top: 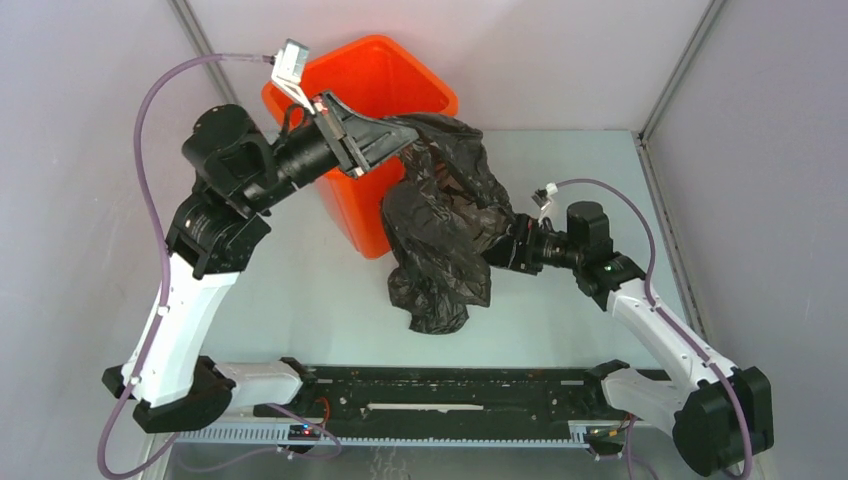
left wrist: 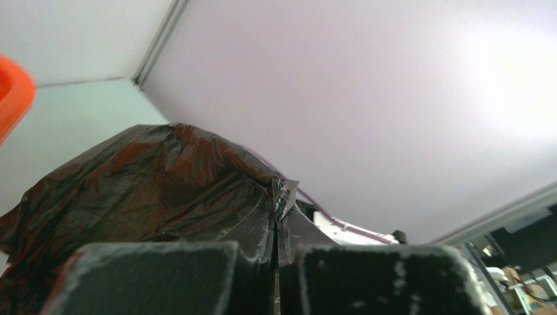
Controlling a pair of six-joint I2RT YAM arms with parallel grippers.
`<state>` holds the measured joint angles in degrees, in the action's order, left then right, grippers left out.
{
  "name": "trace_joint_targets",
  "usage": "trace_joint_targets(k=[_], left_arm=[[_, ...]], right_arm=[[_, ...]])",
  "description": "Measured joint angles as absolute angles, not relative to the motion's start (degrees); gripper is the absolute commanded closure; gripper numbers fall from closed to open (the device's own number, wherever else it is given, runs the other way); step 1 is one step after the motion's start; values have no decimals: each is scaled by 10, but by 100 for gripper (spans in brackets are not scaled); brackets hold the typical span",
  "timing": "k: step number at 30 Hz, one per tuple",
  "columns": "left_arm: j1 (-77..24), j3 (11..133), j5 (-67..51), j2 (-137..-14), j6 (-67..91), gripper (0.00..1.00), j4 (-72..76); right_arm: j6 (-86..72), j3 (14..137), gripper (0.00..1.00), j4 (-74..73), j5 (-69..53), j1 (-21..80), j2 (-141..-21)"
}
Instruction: Put the trash bags into the trash bin
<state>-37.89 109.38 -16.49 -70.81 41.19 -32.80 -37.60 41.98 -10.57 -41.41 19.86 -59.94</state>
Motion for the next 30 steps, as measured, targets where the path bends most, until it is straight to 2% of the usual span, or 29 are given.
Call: trace_joint_targets(k=[10,17,22,24,29,30], left_arm=[[-324,1066,-264,-698,512,100,-173],[-319,1054,-289,-716,577,100,-96],[-318,1044,-290,-719,596,100,-69],[-317,1035,-292,-719,601,100,-58],[-317,989,-292,-710,604,100,-37],[-317,978,-291,-706,599,100,-40]], right_arm=[[-385,388,12,39,-389,178,-579],[-445,378,19,167,-369,203,-561],[-496,377,37,233,-349,213,-546],[-512,372,51,251,-343,218,-547],[-530,358,99,244,-341,222,-552],[-528,358,100,233,-341,220,-552]])
